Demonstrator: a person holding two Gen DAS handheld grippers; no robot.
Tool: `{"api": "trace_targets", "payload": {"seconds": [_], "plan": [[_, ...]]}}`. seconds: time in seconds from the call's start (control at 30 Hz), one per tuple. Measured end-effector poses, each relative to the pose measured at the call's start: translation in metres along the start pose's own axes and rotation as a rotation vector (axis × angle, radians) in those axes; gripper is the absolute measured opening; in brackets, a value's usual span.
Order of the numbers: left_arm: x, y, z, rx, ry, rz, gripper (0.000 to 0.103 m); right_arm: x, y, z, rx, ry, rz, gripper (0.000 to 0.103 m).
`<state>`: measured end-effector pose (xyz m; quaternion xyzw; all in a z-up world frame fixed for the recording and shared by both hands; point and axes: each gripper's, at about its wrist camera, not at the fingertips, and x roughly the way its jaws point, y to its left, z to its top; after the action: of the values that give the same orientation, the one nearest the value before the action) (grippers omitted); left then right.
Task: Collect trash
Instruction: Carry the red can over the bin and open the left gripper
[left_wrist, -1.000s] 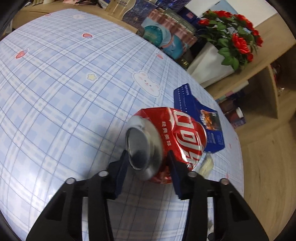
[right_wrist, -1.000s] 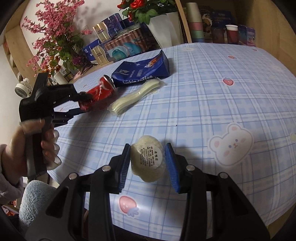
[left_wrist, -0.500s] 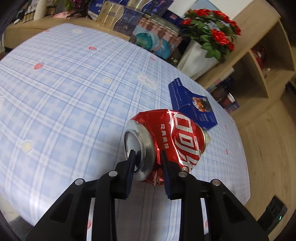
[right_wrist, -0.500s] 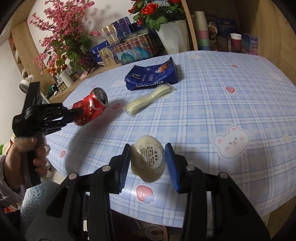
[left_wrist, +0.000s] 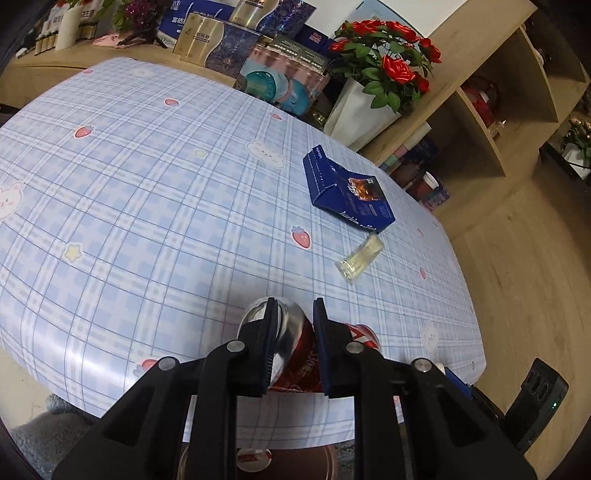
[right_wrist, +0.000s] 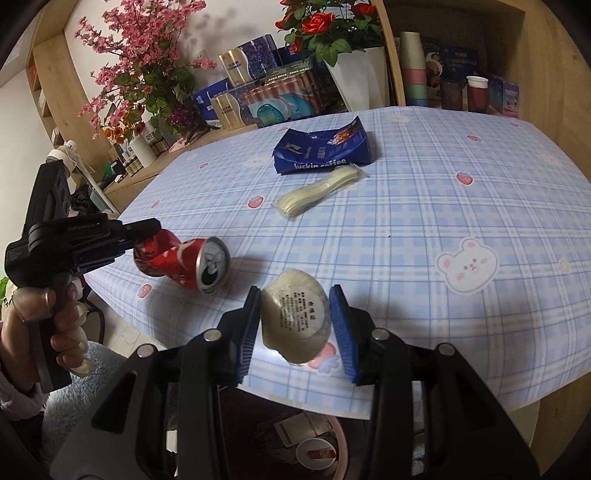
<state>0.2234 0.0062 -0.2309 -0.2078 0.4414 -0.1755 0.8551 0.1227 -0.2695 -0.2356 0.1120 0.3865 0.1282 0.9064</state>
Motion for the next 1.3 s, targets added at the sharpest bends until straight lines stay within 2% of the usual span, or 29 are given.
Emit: {"api": "trace_targets", "payload": {"seconds": [0.37,0.57,0.7,0.97,1.3], "plan": [[-0.020,-0.020,0.007,0.044,-0.022,-0.047,0.018,-0.014,0.003,0.004,-0.004,-0.029,0.000,0.040],[-0.047,-0.043,-0.002,0.139,-0.041,-0.067,0.018,-0.032,0.006,0.012,0.001,-0.075,0.010,0.040],[-0.067,-0.059,-0.019,0.209,-0.048,-0.077,0.018,-0.047,0.012,0.013,-0.005,-0.104,0.018,0.040],[-0.085,-0.067,-0.064,0.238,-0.005,-0.105,0.018,-0.072,0.022,0.009,-0.018,-0.139,0.028,0.040],[-0.069,-0.067,-0.120,0.242,0.116,-0.147,0.018,-0.087,0.030,-0.007,-0.027,-0.155,0.040,0.040]]}}
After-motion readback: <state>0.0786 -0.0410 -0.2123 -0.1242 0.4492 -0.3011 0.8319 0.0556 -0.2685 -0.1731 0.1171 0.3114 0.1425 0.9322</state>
